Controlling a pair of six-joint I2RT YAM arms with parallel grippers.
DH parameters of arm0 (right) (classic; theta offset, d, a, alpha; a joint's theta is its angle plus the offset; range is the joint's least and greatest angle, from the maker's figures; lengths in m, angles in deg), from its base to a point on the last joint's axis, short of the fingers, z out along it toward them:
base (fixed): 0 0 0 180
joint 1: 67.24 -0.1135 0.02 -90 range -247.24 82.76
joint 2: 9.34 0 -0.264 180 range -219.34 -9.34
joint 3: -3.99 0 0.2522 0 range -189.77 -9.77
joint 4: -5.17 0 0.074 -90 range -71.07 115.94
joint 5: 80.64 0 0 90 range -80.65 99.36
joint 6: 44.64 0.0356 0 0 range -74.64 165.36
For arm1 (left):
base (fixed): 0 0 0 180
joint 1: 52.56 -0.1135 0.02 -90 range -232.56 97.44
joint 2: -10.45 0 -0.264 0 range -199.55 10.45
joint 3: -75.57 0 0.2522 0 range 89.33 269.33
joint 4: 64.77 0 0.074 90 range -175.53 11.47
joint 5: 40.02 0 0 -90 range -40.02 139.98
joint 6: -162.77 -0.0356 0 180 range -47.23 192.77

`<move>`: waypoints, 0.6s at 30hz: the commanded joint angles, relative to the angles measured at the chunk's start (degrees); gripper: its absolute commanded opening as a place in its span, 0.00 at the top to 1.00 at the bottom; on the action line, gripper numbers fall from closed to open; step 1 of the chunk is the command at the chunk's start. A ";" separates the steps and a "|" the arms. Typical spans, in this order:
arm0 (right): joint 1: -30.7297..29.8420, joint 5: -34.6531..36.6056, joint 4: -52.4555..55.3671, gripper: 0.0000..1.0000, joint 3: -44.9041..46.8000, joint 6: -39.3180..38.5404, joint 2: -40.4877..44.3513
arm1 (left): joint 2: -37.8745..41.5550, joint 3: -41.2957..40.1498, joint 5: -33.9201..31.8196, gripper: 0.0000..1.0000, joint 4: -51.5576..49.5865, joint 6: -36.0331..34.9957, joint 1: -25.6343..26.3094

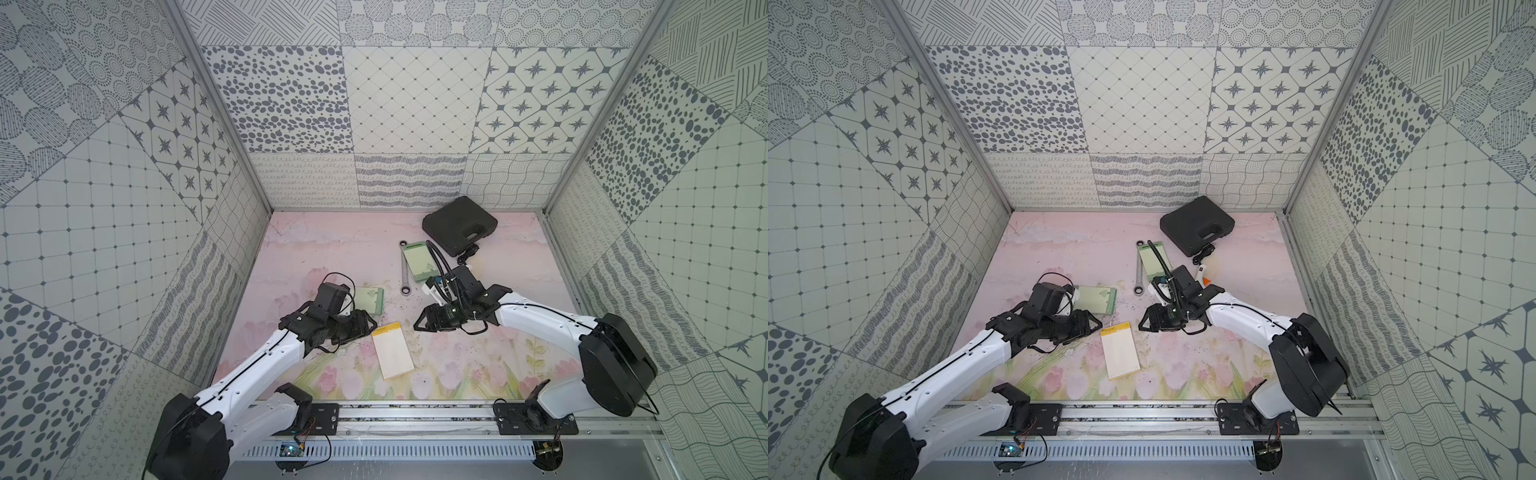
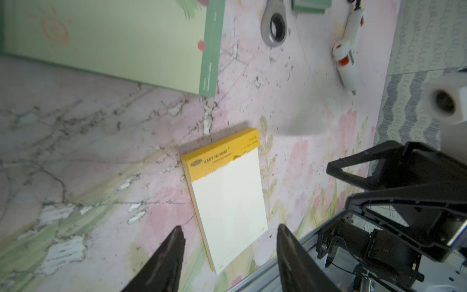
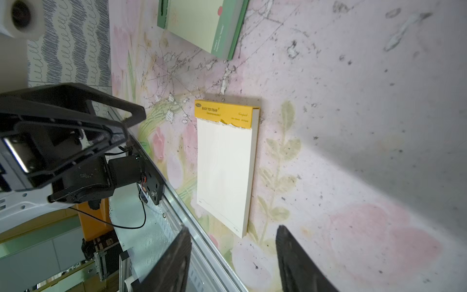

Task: Tear off pages from different memo pads
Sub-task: Move the memo pad to the center of the board.

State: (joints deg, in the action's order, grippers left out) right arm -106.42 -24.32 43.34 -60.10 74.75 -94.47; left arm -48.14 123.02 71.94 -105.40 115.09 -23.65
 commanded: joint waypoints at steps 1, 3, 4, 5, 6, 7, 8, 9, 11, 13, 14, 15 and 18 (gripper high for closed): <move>-0.37 -2.94 -3.29 0.45 1.24 3.06 -2.11 | -1.79 -2.05 3.45 0.40 -5.86 6.31 5.46; -0.50 -3.52 -4.22 0.45 1.78 3.63 -3.07 | -2.85 -2.98 3.38 0.40 -3.77 7.54 6.76; -0.52 -3.83 -4.89 0.44 2.18 4.02 -3.49 | -3.46 -3.34 3.27 0.39 -2.91 8.11 7.36; -0.55 -3.88 -5.39 0.42 2.44 4.39 -4.00 | -4.23 -3.44 3.12 0.38 -2.46 8.31 7.92; -0.59 -3.88 -5.82 0.41 2.68 4.65 -4.37 | -4.99 -3.50 3.01 0.37 -2.12 8.32 8.26; -0.55 -3.97 -6.39 0.39 2.93 4.71 -4.66 | -5.95 -3.54 2.84 0.36 -1.59 8.34 8.76; -0.52 -3.82 -6.89 0.38 3.22 4.77 -4.85 | -6.71 -3.63 2.66 0.36 -0.82 8.56 9.16; -0.51 -3.45 -7.11 0.38 3.36 4.80 -5.05 | -7.49 -3.84 2.65 0.35 0.16 8.69 9.36; -0.51 -3.75 -7.56 0.37 3.41 4.63 -5.72 | -9.24 -4.23 3.30 0.35 3.33 9.23 10.01; -0.56 -4.24 -8.03 0.38 3.69 4.63 -6.62 | -11.25 -4.27 3.53 0.35 5.05 9.44 10.70; -0.53 -4.41 -8.56 0.38 3.90 4.63 -6.94 | -12.28 -4.11 3.37 0.35 5.49 9.37 10.84; -0.49 -4.35 -8.91 0.39 4.21 4.43 -7.24 | -13.25 -3.92 3.04 0.35 6.02 9.36 11.23; -0.46 -3.86 -9.58 0.40 4.33 3.95 -7.77 | -16.17 -3.37 2.66 0.35 9.21 9.93 12.24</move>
State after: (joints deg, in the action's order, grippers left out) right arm -106.77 -27.90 36.63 -56.45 79.07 -101.26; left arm -60.86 119.26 74.19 -102.19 123.14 -12.79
